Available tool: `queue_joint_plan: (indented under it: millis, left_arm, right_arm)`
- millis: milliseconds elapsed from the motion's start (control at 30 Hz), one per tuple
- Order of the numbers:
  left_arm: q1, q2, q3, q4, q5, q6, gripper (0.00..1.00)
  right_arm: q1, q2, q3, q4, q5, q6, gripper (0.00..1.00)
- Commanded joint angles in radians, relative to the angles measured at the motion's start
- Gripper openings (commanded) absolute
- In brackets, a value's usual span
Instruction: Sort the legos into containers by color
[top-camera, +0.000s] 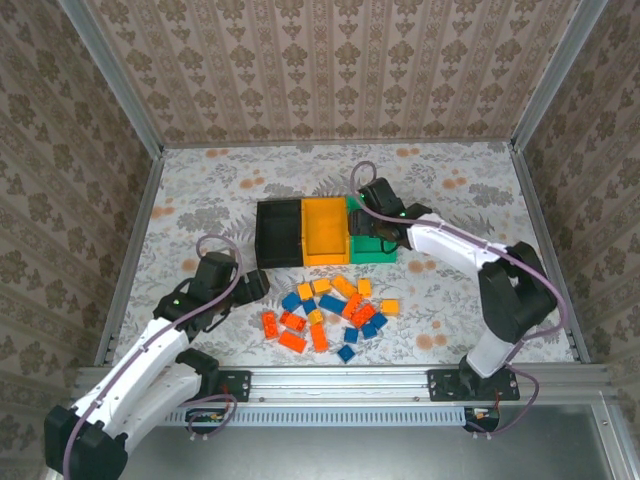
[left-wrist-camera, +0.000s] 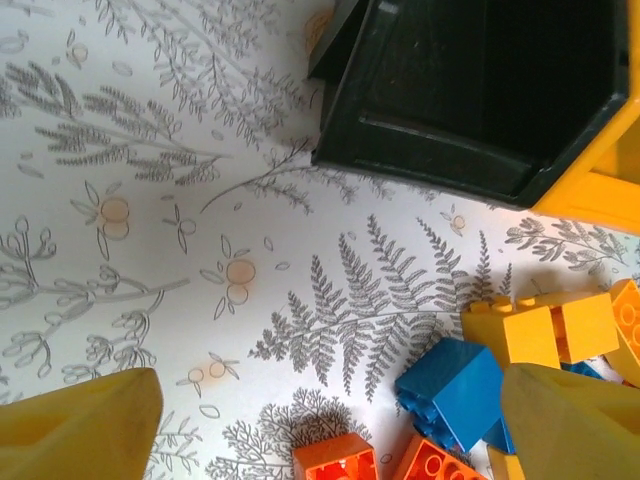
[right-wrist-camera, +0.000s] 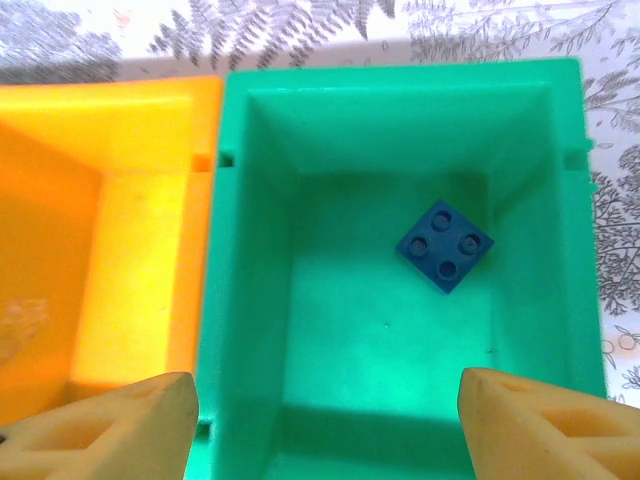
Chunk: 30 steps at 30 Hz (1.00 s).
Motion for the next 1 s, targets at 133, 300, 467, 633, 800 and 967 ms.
queue_joint_plan:
  millis: [133,300,467,633,800,967]
  left_arm:
    - [-0.124,0.082,-0.042,-0.062,0.027,-0.076,0.80]
    - [-0.245,0.170,-0.097,0.040,0.023,-0.140,0.78]
    - [-0.292,0.255,-0.095,0.065,0.027,-0.162,0.73]
    - [-0.304,0.311,-0.105,0.060,0.041,-0.176,0.66]
    - [-0.305,0.324,-0.097,0.053,0.037,-0.177,0.56]
    - [-0.304,0.301,-0.093,0.048,0.029,-0.180,0.42]
  right_arm:
    - [0.026,-0.189,-0.193,0.080,-0.042,0.059,0.72]
    - [0.026,-0.248,-0.259,0.090,-0.053,0.061,0.72]
    - [0.025,-0.330,-0.294,0.092,-0.043,0.052,0.72]
    - [0.025,-0.373,-0.313,0.092,-0.041,0.050,0.72]
    - [0.026,-0.395,-0.324,0.088,-0.027,0.046,0.72]
    - [0.023,-0.406,-0.328,0.081,-0.010,0.038,0.72]
